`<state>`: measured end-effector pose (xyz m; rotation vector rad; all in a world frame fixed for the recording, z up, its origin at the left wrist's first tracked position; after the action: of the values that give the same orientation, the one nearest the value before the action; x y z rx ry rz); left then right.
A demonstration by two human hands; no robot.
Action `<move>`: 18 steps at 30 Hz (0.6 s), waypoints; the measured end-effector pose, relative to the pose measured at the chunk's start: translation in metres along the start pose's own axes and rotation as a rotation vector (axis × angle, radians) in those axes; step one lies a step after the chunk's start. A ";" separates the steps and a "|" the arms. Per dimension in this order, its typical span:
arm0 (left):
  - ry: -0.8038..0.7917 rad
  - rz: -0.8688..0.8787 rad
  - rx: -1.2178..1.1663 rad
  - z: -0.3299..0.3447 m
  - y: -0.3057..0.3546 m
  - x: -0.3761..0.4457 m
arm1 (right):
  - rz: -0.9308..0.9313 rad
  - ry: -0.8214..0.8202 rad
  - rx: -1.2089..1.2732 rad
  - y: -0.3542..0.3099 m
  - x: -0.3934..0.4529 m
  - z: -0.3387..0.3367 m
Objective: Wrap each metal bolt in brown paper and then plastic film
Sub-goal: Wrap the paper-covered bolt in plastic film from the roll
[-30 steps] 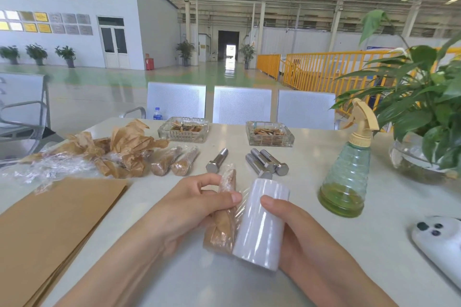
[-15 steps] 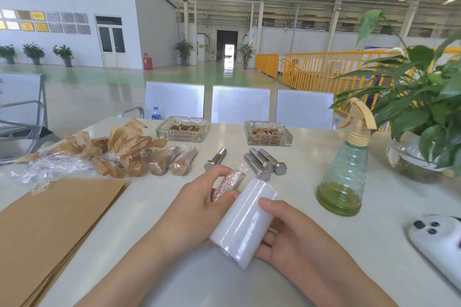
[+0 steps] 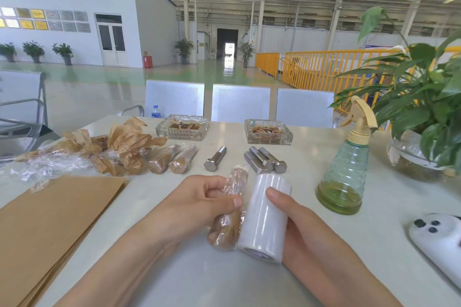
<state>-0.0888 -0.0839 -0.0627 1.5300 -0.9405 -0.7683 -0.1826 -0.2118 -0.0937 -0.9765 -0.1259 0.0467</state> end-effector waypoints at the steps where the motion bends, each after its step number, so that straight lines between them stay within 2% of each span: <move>1: 0.015 -0.012 -0.014 0.000 0.000 -0.001 | 0.012 -0.012 -0.014 0.001 0.001 0.000; 5: 0.060 0.011 -0.064 0.005 0.002 0.000 | 0.017 -0.034 0.043 0.000 0.003 -0.001; 8: 0.082 0.046 -0.036 0.011 0.002 0.001 | 0.039 -0.038 -0.044 0.001 0.000 0.004; 12: 0.111 0.076 0.111 0.012 0.001 0.000 | 0.028 -0.044 -0.106 -0.001 -0.004 0.010; 18: 0.260 0.178 0.256 0.009 0.007 0.001 | 0.012 -0.013 -0.180 -0.006 -0.003 0.015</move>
<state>-0.0973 -0.0893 -0.0571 1.6923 -0.9901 -0.3206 -0.1880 -0.2032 -0.0804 -1.1566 -0.1378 0.0530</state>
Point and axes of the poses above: each hand's wrist, its own x-axis towards the middle knuckle, its own z-axis out of the palm, y = z × x, the point moved 6 cm from there along x, towards the middle knuckle, and after that the axes turned 14 degrees about -y, right-handed, at the moved point
